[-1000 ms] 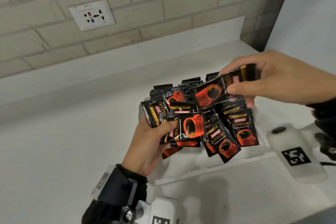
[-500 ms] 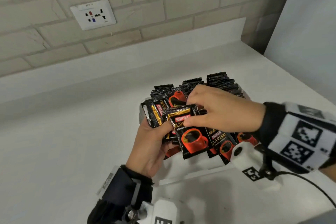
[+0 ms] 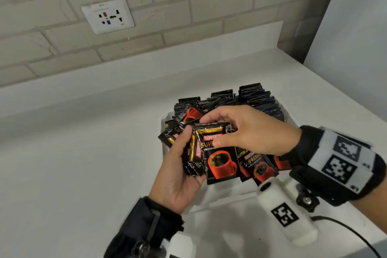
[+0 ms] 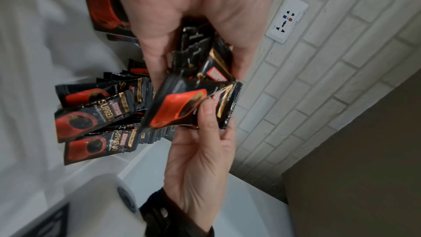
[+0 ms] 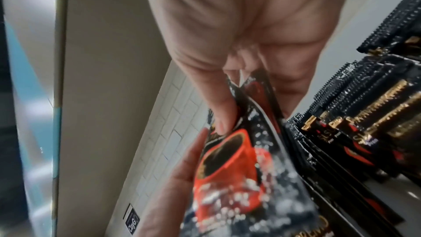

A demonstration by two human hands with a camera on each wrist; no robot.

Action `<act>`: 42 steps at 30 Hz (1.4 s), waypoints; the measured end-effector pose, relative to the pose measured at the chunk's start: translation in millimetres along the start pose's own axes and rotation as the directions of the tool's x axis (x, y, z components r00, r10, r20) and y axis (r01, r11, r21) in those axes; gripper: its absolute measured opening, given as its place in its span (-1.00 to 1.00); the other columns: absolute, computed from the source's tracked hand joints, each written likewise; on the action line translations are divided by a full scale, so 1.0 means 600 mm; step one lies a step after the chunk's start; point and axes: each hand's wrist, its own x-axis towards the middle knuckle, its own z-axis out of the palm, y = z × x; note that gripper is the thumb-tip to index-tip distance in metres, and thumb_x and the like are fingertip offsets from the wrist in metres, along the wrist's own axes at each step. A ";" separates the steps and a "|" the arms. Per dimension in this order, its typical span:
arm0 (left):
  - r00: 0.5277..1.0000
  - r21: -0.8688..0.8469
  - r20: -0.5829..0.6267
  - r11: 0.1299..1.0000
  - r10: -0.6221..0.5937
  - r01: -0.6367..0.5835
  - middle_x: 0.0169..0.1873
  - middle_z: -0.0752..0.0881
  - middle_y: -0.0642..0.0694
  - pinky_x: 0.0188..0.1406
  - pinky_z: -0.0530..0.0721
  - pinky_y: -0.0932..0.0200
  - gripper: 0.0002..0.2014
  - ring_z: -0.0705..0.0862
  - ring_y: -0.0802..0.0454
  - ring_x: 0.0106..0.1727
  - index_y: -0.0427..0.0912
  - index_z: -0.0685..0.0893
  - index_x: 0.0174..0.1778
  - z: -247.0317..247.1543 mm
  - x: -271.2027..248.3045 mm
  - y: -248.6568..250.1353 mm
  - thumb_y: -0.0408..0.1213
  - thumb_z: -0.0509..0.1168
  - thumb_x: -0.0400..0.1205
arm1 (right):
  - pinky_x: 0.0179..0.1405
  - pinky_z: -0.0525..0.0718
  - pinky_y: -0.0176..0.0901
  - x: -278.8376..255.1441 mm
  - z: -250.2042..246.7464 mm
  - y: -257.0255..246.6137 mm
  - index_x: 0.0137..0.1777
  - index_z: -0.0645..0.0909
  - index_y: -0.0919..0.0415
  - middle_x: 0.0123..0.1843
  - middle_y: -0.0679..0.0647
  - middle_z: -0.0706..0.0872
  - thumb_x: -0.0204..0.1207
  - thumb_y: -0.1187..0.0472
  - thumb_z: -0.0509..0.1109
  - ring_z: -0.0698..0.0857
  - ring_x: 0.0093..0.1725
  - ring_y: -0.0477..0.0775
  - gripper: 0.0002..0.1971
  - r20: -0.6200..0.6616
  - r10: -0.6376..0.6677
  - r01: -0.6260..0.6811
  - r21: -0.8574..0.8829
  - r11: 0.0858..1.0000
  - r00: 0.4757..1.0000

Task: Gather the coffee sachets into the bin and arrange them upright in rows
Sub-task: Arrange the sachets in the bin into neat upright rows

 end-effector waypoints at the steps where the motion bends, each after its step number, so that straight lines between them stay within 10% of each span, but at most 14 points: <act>1: 1.000 -0.007 0.016 1.000 -0.023 0.023 0.17 0.71 -0.35 0.06 0.65 -0.21 -0.41 0.75 -0.19 -0.01 -0.29 0.61 0.32 -0.001 -0.001 0.000 -0.06 0.34 0.40 | 0.03 0.58 -0.57 -0.001 0.000 0.001 0.25 0.57 0.11 0.01 -0.19 0.68 0.46 0.42 0.42 0.66 -0.04 -0.32 -0.61 0.033 0.008 -0.008 0.006 1.000 0.999; 11: 0.985 0.065 0.153 0.995 -0.084 0.075 -0.04 0.78 -0.29 -0.14 0.76 -0.05 -0.56 0.79 -0.15 -0.15 -0.24 0.83 -0.09 -0.005 -0.003 -0.003 0.03 0.27 0.38 | -0.01 0.67 -0.39 -0.009 0.003 0.014 0.03 0.63 0.02 -0.09 -0.08 0.75 0.48 0.49 0.34 0.73 -0.11 -0.19 -0.68 0.168 0.011 -0.046 0.204 0.978 0.986; 20: 0.997 0.106 -0.062 0.993 0.050 -0.043 0.02 0.77 -0.29 0.18 0.62 -0.31 -0.61 0.74 -0.17 -0.06 -0.28 0.64 0.17 -0.018 0.009 -0.001 -0.20 0.29 0.45 | 0.04 0.70 -0.02 -0.009 0.000 0.042 0.00 0.61 0.15 -0.07 0.16 0.75 0.46 0.50 0.31 0.74 -0.09 0.07 -0.74 -0.047 0.217 -0.129 0.677 0.724 0.975; 27: 0.979 0.200 0.009 0.959 0.202 -0.200 0.04 0.79 -0.21 -0.13 0.77 -0.16 -0.52 0.80 -0.10 -0.08 -0.15 0.59 0.28 -0.002 -0.004 -0.010 -0.16 0.31 0.41 | 0.19 0.62 0.11 -0.007 0.034 0.060 0.20 0.53 0.19 0.06 0.18 0.70 0.52 0.53 0.25 0.68 0.02 0.09 -0.67 -0.251 0.385 0.009 0.847 0.531 0.888; 32: 0.961 0.272 -0.017 0.926 0.275 -0.260 -0.02 0.81 -0.17 -0.17 0.79 -0.06 -0.56 0.81 -0.07 -0.09 -0.18 0.64 0.23 -0.002 -0.003 -0.013 -0.28 0.35 0.39 | 0.08 0.69 0.09 -0.015 0.052 0.057 0.16 0.54 0.17 0.05 0.18 0.69 0.55 0.48 0.25 0.70 0.00 0.08 -0.73 -0.249 0.367 0.009 0.838 0.546 0.896; 37: 0.963 0.233 -0.091 0.946 0.252 -0.225 0.03 0.79 -0.25 0.16 0.55 -0.52 -0.65 0.73 -0.30 0.11 -0.16 0.69 0.11 -0.005 -0.008 -0.002 -0.31 0.37 0.38 | 0.00 0.74 0.01 -0.027 0.046 0.059 0.02 0.57 0.20 0.00 0.12 0.73 0.50 0.39 0.34 0.75 -0.07 0.04 -0.85 -0.199 0.278 -0.048 0.729 0.682 0.940; 42: 0.949 0.230 -0.139 0.942 0.281 -0.245 -0.18 0.83 -0.15 -0.02 0.73 -0.18 -0.85 0.80 -0.06 -0.23 -0.13 0.72 -0.08 -0.012 -0.009 0.000 -0.43 0.30 0.54 | -0.42 0.66 -0.35 -0.035 0.034 0.067 -0.11 0.63 0.17 -0.20 0.01 0.71 0.43 0.33 0.41 0.68 -0.32 -0.14 -0.92 -0.244 0.244 -0.051 0.601 0.798 0.939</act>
